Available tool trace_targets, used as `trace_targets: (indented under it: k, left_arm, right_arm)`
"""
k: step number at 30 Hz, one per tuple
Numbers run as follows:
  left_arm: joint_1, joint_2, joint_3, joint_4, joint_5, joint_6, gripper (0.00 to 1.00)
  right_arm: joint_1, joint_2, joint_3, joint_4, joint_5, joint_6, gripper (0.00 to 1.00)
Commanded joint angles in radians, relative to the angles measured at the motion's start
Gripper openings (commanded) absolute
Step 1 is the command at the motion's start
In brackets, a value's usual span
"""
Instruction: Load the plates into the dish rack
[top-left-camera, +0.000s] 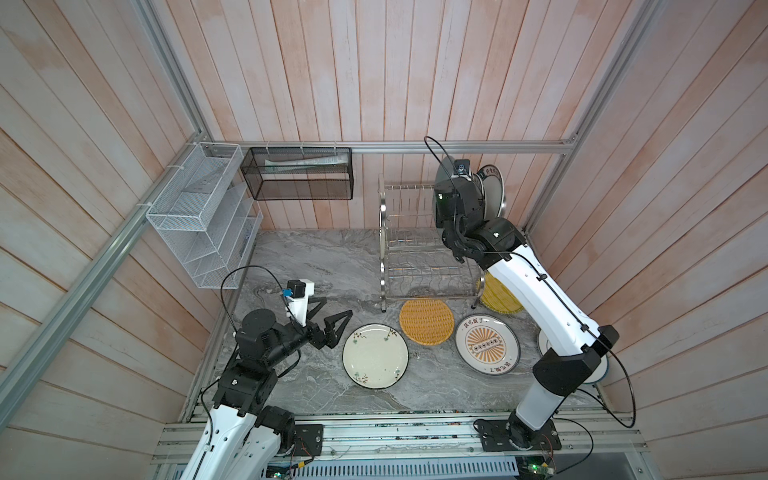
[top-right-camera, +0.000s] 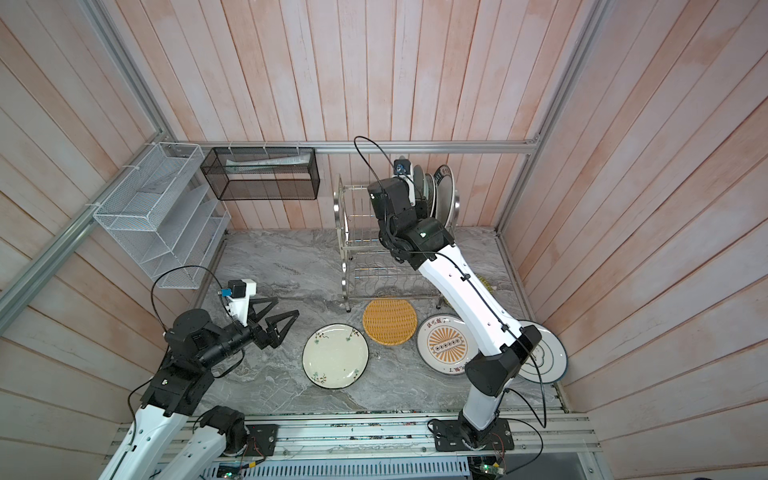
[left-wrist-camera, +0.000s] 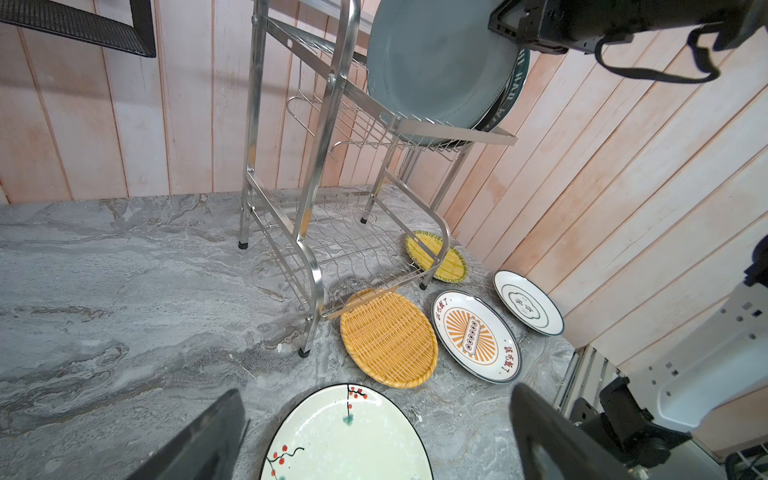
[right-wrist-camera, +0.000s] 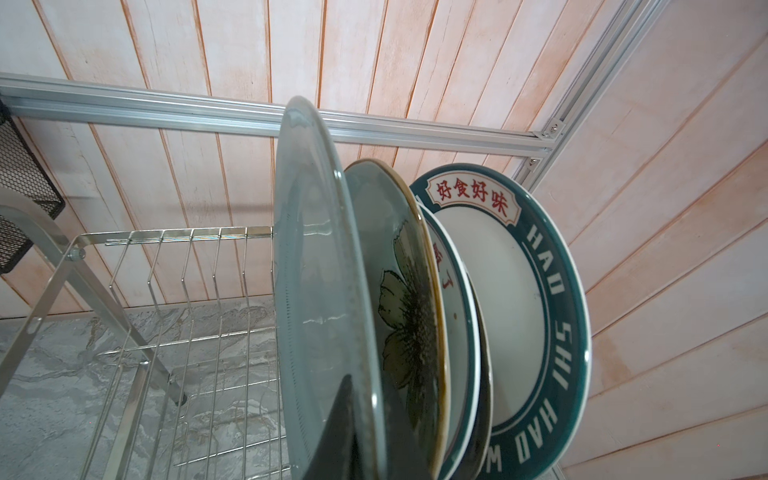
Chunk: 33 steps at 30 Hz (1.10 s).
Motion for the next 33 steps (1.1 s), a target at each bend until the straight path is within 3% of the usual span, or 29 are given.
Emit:
trace_targets:
  k: [1, 4, 18, 21, 33]
  left_arm:
    - [0.005, -0.006, -0.014, 0.002, 0.011, 0.005, 1.0]
    - [0.004, -0.006, -0.015, 0.002, 0.011, 0.006, 1.0]
    - [0.006, -0.007, -0.015, 0.002, 0.012, 0.004, 1.0]
    - [0.005, -0.005, -0.014, 0.003, 0.012, 0.003, 1.0]
    - [0.005, -0.003, -0.015, 0.001, 0.014, 0.005, 1.0]
  right_arm:
    - [0.017, -0.006, 0.039, -0.005, -0.012, -0.011, 0.18]
    - [0.017, 0.001, 0.061, -0.012, -0.01, -0.016, 0.23]
    - [0.017, -0.005, 0.091, -0.015, -0.029, -0.032, 0.27]
    - [0.017, -0.01, 0.095, -0.013, -0.04, -0.038, 0.33]
    - [0.011, -0.02, 0.098, -0.007, -0.057, -0.062, 0.39]
